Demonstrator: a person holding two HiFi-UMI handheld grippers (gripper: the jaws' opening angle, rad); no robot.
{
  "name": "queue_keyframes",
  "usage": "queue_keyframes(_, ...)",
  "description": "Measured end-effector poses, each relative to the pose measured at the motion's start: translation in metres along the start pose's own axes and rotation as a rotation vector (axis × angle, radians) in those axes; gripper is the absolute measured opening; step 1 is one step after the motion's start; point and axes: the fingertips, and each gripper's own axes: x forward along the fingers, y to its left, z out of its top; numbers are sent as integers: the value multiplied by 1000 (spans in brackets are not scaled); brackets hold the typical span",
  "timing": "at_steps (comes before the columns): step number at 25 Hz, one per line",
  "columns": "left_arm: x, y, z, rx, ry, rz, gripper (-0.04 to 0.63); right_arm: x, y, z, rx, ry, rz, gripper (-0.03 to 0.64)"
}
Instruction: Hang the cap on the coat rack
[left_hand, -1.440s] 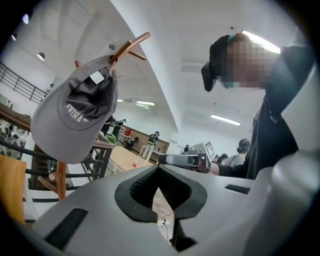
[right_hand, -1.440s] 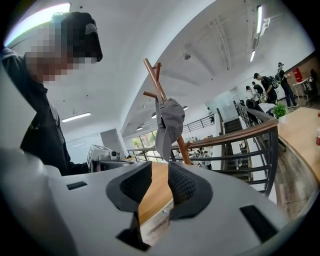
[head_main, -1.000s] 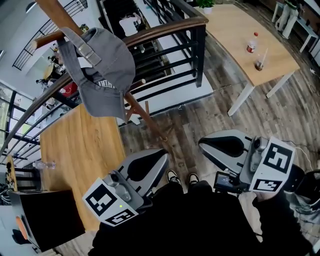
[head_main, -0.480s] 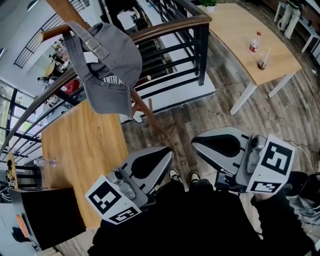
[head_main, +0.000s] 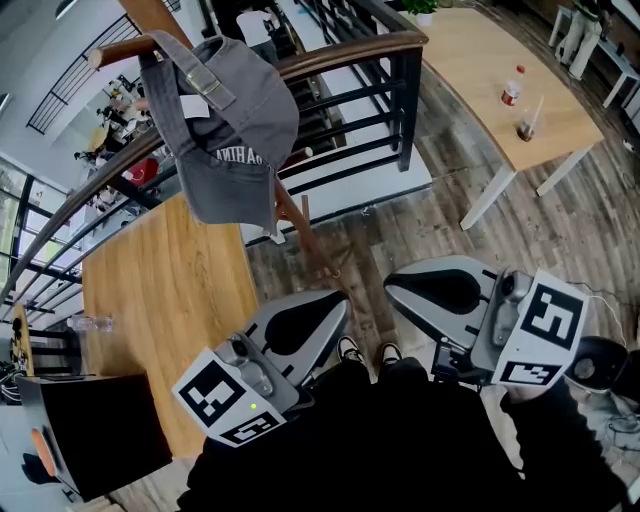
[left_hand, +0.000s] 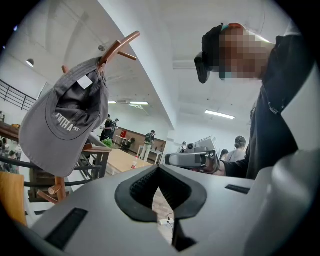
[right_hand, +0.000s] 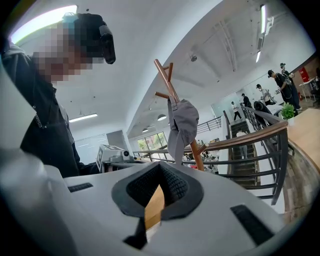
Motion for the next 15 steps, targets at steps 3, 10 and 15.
queue_keyframes(3,-1,2,1,2,-3,-2,0,3,2,1,-2,-2,0,17)
queue_keyframes(10,-2,1,-1,-3,-5,-14,0,5,5,1,5,-7,-13,17)
queue_keyframes(15,-7,-2,-4,-9,-5,-22,0,9,9,-2,-6,7,-13,17)
